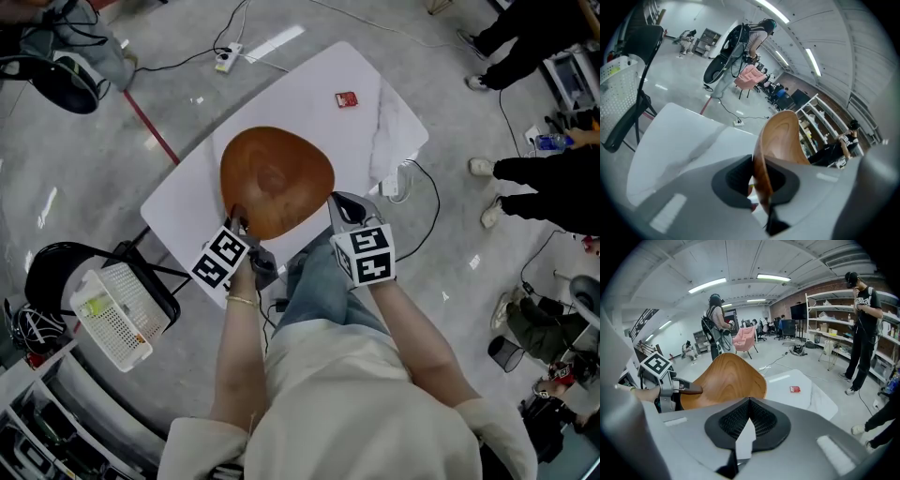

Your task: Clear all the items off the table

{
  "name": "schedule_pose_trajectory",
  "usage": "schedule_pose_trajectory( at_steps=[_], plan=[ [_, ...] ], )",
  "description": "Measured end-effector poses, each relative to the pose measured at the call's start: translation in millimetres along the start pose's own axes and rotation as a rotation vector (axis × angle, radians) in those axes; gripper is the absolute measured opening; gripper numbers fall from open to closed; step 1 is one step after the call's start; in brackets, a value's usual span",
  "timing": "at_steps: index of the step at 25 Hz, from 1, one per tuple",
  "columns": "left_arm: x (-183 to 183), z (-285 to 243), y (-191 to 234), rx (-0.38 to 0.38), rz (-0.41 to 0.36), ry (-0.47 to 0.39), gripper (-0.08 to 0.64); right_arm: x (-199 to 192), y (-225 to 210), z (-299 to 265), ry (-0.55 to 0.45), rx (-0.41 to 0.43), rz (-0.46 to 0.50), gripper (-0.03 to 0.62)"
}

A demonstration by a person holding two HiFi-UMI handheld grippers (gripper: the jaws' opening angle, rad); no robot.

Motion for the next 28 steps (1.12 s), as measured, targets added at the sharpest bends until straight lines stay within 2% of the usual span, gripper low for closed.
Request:
schedule_pose_trajectory(
  at_steps=[8,17,28],
  plan=[
    [-11.7,52.1,18.1,0.0,-0.021,-0.02,0.021,-17.0,42.6,30.1,-0.013,0.011,0.038,-0.002],
    [-22.0,94.6,31.2,-0.014,-0.007,-0.047,0.021,-23.6,71.9,57.3,-0.04,0.03,0.075,-0.002],
    [-28.1,128.0,46.3,-0.022,0.038,-0.105,0.021,-22.6,98.9,62.6,-0.034,0.081,0.14,-0.002]
  ],
)
Point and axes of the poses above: the fingertips, and each gripper's own axes: z backward along the fingers, y to its left, x out of its top, the point moved 10 cm from there along z, backward along the fingers, and after that the axes turned 15 degrees about y, right-handed, at the moved point
